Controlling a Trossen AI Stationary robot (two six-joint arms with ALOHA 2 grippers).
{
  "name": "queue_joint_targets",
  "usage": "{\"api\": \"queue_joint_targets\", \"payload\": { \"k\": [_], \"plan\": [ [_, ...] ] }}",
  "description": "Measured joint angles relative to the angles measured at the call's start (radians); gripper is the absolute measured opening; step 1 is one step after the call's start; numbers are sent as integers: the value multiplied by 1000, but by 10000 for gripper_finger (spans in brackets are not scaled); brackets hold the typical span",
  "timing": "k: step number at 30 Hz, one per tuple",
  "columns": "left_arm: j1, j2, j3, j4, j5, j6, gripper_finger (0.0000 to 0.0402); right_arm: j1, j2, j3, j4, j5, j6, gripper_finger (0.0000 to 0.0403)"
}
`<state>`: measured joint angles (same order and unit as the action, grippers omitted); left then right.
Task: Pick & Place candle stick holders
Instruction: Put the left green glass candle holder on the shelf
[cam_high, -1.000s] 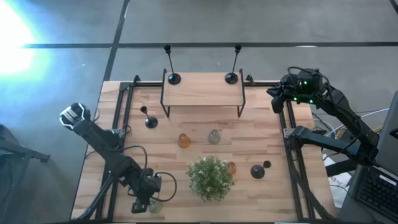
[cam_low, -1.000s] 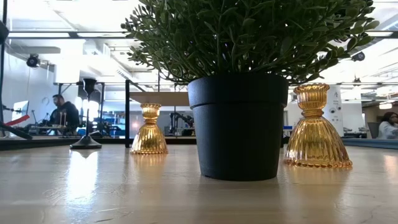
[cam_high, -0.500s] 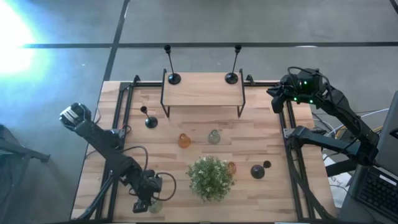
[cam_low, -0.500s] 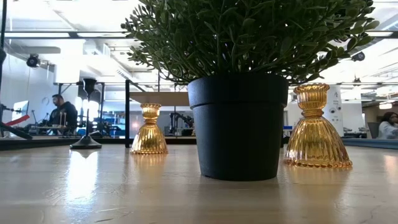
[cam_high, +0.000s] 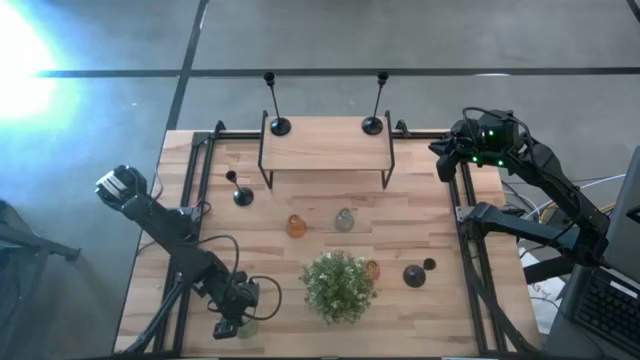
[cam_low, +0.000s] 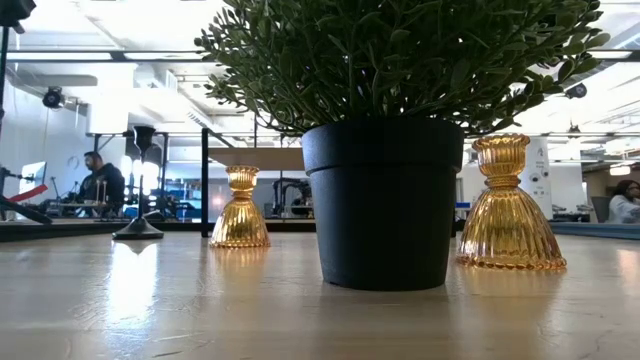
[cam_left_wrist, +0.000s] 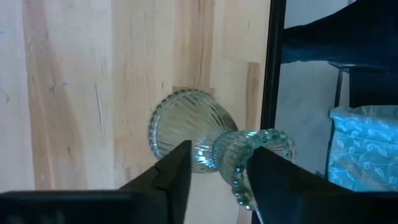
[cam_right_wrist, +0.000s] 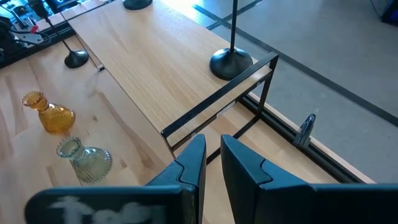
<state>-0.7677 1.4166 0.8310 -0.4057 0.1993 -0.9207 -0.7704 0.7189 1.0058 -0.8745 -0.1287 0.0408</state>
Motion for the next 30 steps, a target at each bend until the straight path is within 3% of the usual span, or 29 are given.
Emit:
{"api": "queue_joint_targets", "payload": {
  "k": [7, 16, 20, 30],
  "plan": [
    [1, -5, 2, 5, 1, 11, 34, 0, 1, 0, 0, 0, -1, 43],
    [18, -16, 0, -13, 51, 1, 33, 0, 19, 0, 2, 1, -1, 43],
    [47, -60, -5, -93, 62, -25, 33, 0, 32, 0, 2, 1, -16, 43],
    [235, -257, 3, -221, 26, -85, 33, 0, 50, 0, 3, 1, -26, 43]
  ]
}}
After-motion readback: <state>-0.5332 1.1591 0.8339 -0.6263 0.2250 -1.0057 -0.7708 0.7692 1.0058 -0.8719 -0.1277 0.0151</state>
